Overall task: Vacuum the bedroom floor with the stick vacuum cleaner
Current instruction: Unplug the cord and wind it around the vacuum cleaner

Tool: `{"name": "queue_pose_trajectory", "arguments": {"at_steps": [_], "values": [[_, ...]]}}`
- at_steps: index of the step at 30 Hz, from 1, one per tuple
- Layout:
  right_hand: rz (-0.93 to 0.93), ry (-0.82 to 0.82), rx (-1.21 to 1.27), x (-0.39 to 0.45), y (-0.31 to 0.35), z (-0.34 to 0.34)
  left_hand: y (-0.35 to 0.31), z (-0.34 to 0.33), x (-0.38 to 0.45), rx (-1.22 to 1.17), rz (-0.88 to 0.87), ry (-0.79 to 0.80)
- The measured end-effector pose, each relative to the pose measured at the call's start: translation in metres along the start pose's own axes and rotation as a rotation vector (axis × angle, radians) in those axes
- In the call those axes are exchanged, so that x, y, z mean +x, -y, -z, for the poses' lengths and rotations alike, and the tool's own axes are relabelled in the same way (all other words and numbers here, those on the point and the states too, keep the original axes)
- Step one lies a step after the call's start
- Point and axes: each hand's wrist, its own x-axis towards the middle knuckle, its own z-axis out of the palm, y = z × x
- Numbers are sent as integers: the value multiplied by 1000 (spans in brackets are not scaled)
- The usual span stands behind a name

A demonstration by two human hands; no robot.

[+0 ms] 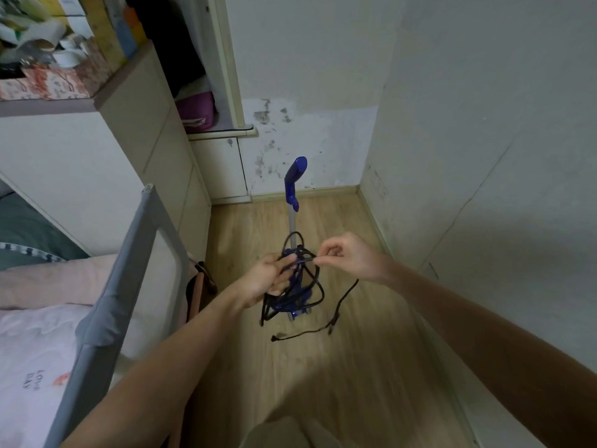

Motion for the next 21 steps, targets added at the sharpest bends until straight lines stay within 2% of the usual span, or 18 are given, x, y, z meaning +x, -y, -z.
{"name": "queue_pose_trajectory", "arguments": {"at_steps": [3, 8, 13, 21], "values": [[-2, -88, -25, -11, -15, 23, 7, 32, -1, -157, 40, -32], [41, -164, 56, -4, -6, 25, 15, 43, -1, -105, 142, 5], [14, -82, 117, 17, 15, 12, -5, 15, -1, -142, 164, 120], [-9, 70, 48, 28, 12, -14, -23, 6, 3, -22, 127, 176]]}}
